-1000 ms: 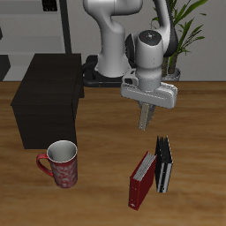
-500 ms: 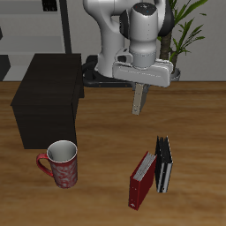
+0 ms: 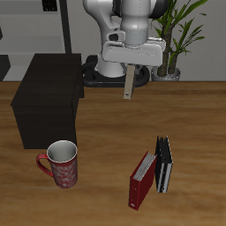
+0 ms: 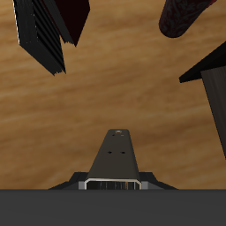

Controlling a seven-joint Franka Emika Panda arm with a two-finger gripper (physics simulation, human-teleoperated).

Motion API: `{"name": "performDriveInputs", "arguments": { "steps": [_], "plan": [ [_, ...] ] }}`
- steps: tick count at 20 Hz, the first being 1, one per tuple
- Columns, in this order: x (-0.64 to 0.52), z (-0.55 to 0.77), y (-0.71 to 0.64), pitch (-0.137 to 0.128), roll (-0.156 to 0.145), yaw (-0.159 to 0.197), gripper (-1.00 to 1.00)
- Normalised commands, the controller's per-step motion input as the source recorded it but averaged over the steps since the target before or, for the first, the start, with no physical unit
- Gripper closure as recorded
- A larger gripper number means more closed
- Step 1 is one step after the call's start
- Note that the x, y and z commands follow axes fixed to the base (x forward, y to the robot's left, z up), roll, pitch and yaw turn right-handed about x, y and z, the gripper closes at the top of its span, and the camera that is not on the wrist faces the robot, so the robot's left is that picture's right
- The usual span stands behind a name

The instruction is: Place the yellow book flat on top of the shelf

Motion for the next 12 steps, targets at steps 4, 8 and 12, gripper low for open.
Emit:
{"name": "performDriveInputs", "arguments": {
  "steps": [4, 8, 12],
  "plan": [
    [-0.13, 0.34, -0.22, -0.044, -0.026, 0.071, 1.00],
    [-0.10, 0.40, -0.18, -0.033, -0.026, 0.114, 1.00],
    [-0.09, 0.40, -0.20, -0.030, -0.041, 0.085, 1.00]
  ]
}}
